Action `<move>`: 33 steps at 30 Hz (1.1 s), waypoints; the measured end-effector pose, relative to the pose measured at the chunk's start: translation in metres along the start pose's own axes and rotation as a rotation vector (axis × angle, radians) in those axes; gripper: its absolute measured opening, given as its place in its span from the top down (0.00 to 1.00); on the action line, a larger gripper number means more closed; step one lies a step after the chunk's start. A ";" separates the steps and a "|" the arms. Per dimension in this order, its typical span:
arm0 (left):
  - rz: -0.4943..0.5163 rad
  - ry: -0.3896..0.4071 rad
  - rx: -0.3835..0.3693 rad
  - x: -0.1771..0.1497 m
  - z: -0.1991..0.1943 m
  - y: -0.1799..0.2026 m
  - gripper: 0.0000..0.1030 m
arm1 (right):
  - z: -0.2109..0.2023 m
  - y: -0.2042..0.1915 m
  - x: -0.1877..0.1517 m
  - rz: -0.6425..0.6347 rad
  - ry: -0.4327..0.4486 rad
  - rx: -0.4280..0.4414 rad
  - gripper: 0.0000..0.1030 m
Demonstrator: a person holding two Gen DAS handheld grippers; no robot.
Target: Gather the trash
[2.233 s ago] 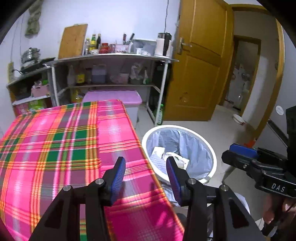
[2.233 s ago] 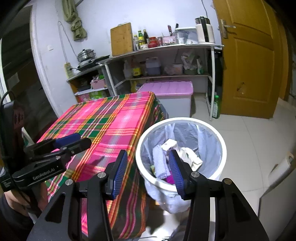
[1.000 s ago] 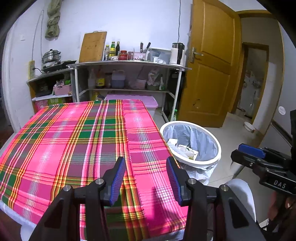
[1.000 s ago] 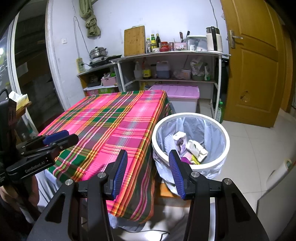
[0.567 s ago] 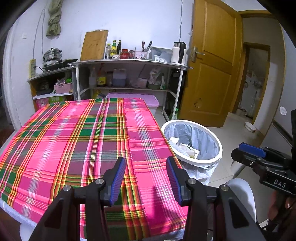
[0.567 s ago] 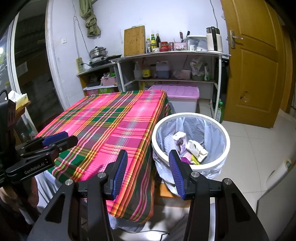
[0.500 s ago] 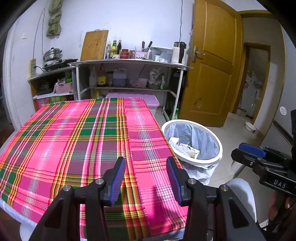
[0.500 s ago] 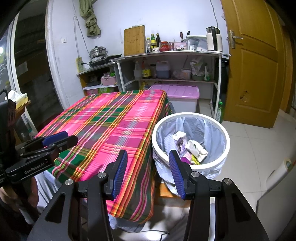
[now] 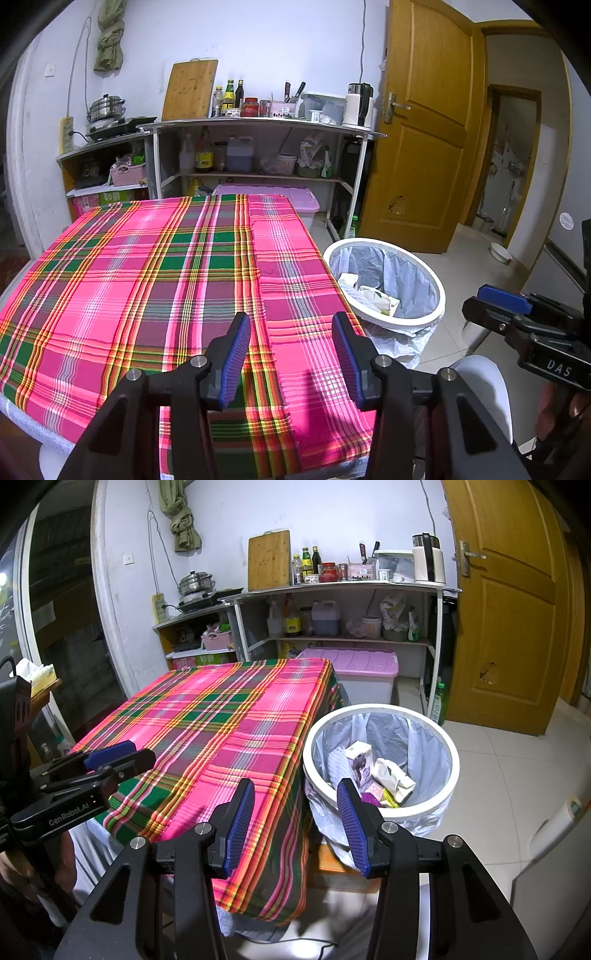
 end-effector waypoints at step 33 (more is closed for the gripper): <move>0.000 -0.002 0.003 0.000 0.001 0.000 0.56 | 0.002 0.001 0.000 -0.002 -0.006 -0.004 0.54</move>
Point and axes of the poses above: each gripper's, at about its wrist camera, not at the fingertips, and z roughly the way its jaws point, y to its right, x to its top, the point moved 3 cm from there along z, roughly the way its jaws point, and after that the axes turned 15 degrees about z, right-handed, at the moved point
